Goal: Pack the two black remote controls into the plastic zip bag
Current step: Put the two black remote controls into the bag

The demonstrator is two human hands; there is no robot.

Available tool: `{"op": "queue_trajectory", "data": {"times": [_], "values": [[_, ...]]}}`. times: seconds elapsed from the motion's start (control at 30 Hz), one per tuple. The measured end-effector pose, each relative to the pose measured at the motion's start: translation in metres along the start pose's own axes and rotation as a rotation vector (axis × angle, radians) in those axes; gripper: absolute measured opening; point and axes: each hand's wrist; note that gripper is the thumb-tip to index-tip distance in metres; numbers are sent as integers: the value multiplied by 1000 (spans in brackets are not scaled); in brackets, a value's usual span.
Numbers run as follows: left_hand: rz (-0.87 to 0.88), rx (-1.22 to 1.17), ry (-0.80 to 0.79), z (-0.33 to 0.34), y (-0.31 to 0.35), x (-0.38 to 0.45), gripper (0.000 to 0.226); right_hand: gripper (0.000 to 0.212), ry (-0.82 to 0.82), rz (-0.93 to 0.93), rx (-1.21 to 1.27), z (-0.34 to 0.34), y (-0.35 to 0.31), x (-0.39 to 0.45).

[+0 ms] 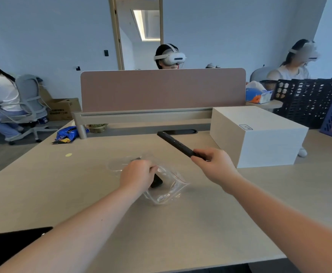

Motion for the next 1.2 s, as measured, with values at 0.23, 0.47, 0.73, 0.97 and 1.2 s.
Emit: {"op": "queue_trajectory", "data": {"times": [0.23,0.47,0.73,0.97,1.2], "values": [[-192,-133,-66,-13,-4,4,21,13,-295,-3,-11,-37,-36,-33],[-243,-216,-72,-22,-1,5,28,10,-297,16,-287,-26,-26,-48],[-47,-247,30,-17,14,-4,17,18,-117,-177,-598,48,-1,-39],[52,-196,94,-9,6,-8,17,5,19,-196,-660,99,33,-17],[115,-196,74,1,-9,-8,17,17,-81,-125,-595,115,42,4]]}}
Point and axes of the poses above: each hand's wrist, its own x-axis towards the middle knuckle, its own z-axis out of the palm, y = z × x, and after that the axes turned 3 degrees about -x, right-handed
